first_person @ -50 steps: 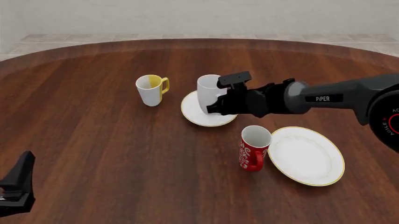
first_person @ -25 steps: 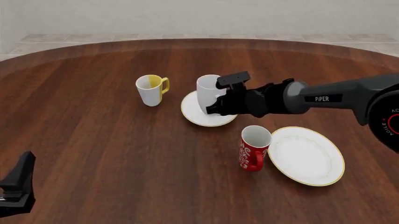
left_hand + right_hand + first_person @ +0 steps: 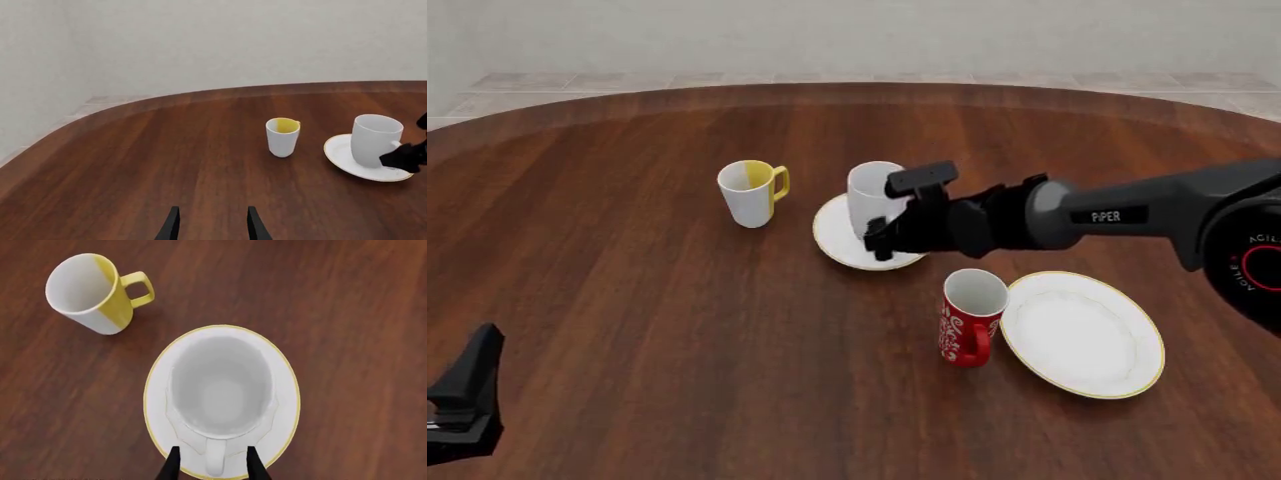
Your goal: Put the white mug on the left plate.
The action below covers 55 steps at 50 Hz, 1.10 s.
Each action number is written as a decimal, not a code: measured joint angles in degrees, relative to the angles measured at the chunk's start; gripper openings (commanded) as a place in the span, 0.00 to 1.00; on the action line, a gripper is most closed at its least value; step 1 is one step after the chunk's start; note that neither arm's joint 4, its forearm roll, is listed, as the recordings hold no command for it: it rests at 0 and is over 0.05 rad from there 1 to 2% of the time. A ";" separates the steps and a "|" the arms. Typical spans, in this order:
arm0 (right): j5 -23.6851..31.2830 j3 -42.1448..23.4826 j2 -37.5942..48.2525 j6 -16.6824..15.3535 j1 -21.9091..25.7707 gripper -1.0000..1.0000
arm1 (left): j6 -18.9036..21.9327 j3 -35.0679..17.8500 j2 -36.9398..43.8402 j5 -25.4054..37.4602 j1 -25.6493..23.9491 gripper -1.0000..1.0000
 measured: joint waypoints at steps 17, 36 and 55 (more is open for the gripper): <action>-0.18 0.69 0.44 -0.04 0.56 1.00 | -0.01 0.00 0.39 -0.39 0.01 1.00; -0.40 2.21 -1.17 -0.59 0.64 1.00 | -0.05 0.00 0.48 -0.55 0.09 1.00; -1.34 7.00 -5.91 -0.34 1.08 1.00 | -0.12 0.00 -0.87 0.06 -0.16 1.00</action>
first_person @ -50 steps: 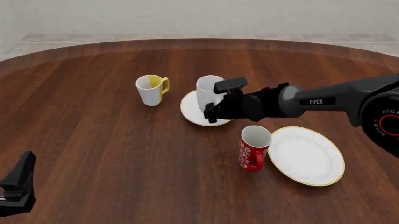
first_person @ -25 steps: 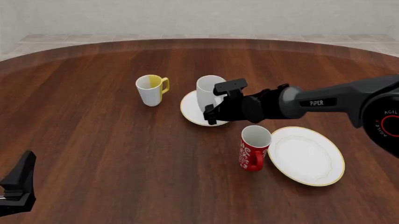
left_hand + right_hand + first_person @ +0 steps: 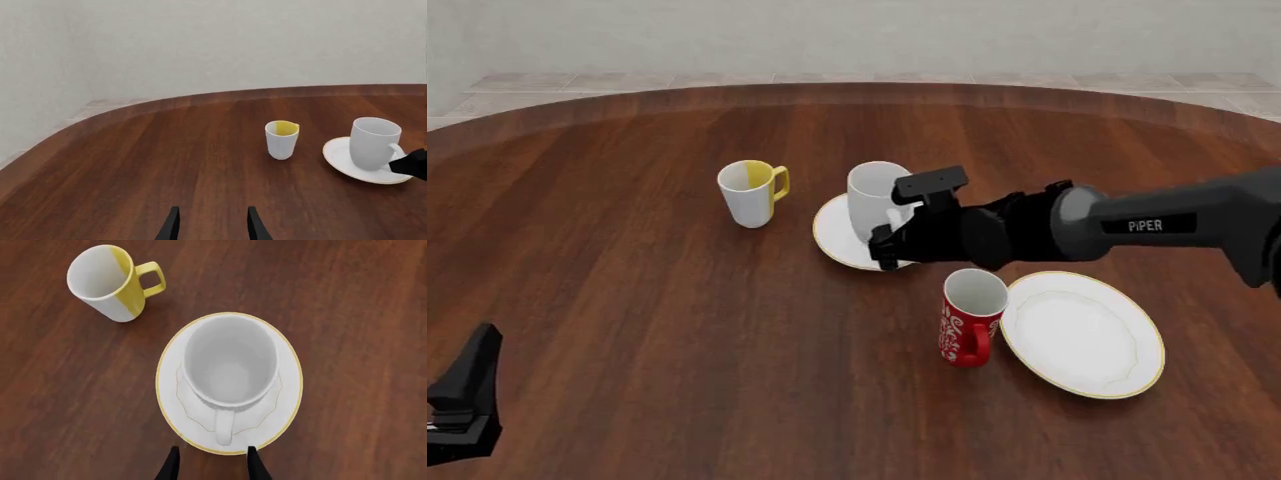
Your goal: Put the white mug on the left plate.
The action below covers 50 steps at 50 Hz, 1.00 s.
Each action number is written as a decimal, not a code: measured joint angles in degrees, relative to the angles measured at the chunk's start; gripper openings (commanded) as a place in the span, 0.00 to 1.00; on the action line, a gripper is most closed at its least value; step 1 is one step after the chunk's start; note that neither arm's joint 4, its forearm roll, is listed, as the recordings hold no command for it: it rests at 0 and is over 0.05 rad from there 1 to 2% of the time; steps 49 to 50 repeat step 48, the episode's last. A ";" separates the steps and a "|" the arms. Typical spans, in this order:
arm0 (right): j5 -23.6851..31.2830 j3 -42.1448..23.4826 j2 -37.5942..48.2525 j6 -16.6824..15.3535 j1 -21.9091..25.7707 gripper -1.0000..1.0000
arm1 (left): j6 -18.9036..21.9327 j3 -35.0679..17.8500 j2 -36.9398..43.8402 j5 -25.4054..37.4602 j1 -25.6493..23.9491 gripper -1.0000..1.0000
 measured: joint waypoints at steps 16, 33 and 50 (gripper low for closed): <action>0.05 3.95 -6.01 -0.70 0.12 1.00 | 0.00 0.00 -0.33 -0.33 -0.26 1.00; 3.00 6.52 -15.96 -3.30 1.63 1.00 | 0.15 0.00 -0.40 -0.40 -0.61 1.00; 8.05 7.50 -27.48 -6.25 3.89 1.00 | 0.40 0.00 -0.41 -0.58 -1.07 1.00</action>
